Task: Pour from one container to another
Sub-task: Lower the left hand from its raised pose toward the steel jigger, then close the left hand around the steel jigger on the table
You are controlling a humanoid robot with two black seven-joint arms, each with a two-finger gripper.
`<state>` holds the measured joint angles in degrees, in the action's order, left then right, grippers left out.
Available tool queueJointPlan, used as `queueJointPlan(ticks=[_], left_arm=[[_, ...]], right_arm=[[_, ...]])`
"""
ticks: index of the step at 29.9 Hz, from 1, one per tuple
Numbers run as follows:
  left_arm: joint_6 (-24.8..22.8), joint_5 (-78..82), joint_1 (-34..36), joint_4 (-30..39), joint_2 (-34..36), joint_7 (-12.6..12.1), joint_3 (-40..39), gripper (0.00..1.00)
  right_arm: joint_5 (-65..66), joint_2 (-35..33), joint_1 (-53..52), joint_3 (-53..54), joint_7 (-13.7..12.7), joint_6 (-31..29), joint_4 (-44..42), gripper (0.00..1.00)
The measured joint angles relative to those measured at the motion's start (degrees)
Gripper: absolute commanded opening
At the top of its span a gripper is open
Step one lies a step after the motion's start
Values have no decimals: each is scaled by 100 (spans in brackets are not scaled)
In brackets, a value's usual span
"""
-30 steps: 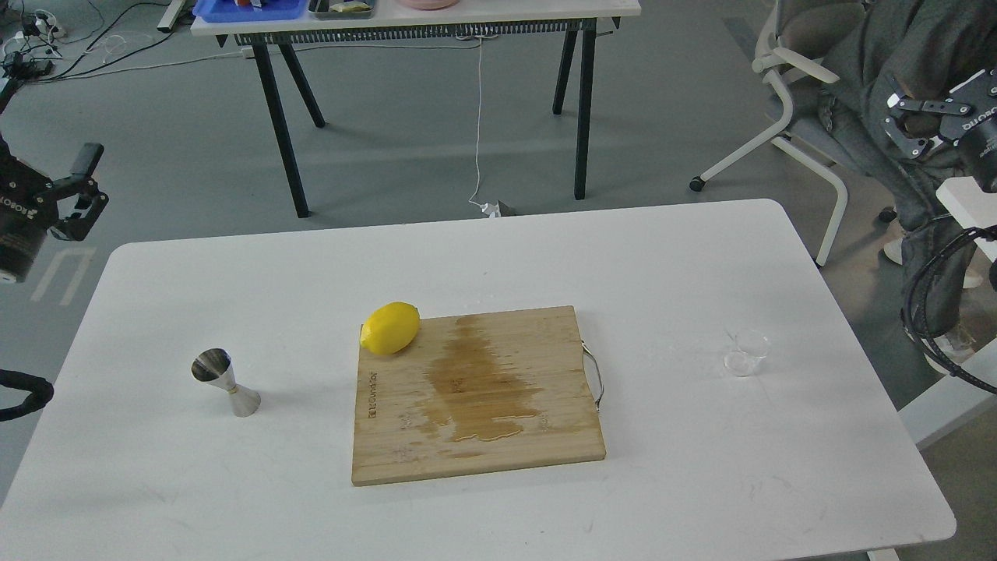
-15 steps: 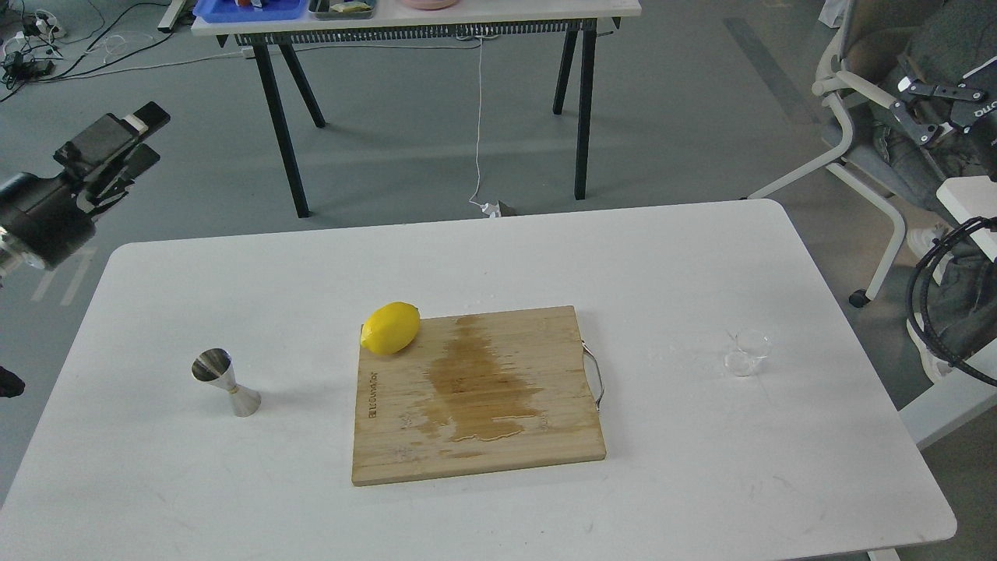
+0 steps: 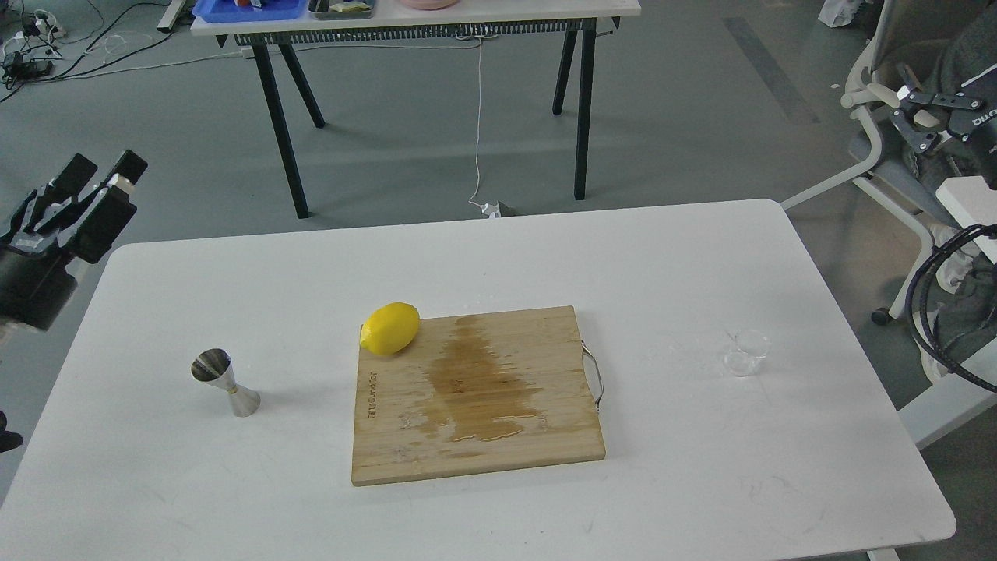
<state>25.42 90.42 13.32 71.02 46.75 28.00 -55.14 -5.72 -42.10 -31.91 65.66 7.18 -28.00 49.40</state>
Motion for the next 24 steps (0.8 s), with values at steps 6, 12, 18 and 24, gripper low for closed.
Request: queueJointPlan(ticks=[6,12,18,24], left_arm=[[252,296,-878,15,13,0,8,99],[259,315,-1353,-48,0,0,82,98],[259,326,-1627,-117,-85,0,129,96],[259,688,-1701,-709,-590,0,302,96]], right_arm=[[0,0,64,0,2,0,1,99],[0,0,104,-5,3,0,1,99],[0,31,123,-18,3,0,14,99],[5,69,123,-15,3,0,15,99]])
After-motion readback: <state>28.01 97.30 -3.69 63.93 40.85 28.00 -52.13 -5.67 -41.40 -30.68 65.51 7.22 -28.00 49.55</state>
